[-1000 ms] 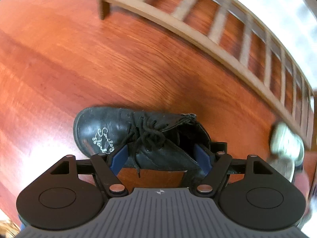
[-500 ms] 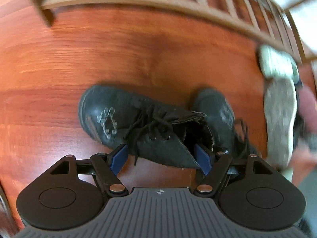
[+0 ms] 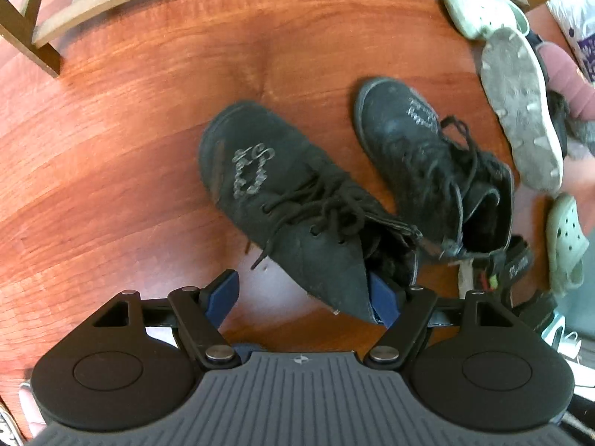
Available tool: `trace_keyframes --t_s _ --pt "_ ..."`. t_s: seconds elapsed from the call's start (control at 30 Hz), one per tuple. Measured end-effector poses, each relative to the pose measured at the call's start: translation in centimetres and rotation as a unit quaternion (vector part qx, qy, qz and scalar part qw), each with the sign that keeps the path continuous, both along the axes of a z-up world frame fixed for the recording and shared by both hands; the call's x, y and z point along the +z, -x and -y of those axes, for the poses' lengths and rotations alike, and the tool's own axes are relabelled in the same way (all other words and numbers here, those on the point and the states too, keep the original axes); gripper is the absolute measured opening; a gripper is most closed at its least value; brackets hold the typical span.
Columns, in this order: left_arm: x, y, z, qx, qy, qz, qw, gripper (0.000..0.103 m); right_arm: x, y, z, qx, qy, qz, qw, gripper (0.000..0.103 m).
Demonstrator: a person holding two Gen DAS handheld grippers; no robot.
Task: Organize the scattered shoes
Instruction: 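Set the black boot beside its matching black boot with the left tool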
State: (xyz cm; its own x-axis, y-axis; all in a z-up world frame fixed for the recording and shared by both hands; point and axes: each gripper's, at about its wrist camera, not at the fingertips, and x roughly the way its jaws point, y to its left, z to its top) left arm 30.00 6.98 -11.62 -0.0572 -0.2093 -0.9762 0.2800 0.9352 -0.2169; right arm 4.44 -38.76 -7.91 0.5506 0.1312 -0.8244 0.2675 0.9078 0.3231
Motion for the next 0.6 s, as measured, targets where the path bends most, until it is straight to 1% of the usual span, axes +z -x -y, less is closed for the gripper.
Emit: trace_keyframes --t_s 0.1,0.23,0.33,0.47,0.6 --pt "-0.2 0.5 -0.4 -0.010 -0.011 -0.002 0.9999 0.076 0.0 -0.2 -0.1 0.002 0.000 0.000 1.000 0.088" --pt "0.0 1.1 -0.1 -0.035 -0.020 0.001 0.9992 0.076 0.0 -0.2 -0.3 0.002 0.000 0.000 1.000 0.088" --pt "0.7 1.2 -0.2 -0.037 -0.008 0.007 0.9993 0.076 0.0 -0.3 -0.3 0.002 0.001 0.000 1.000 0.088" --pt "2.2 1.2 -0.5 -0.035 0.031 0.001 0.9989 0.076 0.0 -0.4 -0.3 0.003 0.001 0.001 1.000 0.088" --pt "3.2 1.0 -0.6 -0.017 0.052 0.002 0.9985 0.080 0.0 -0.4 -0.3 0.003 0.001 0.002 1.000 0.088"
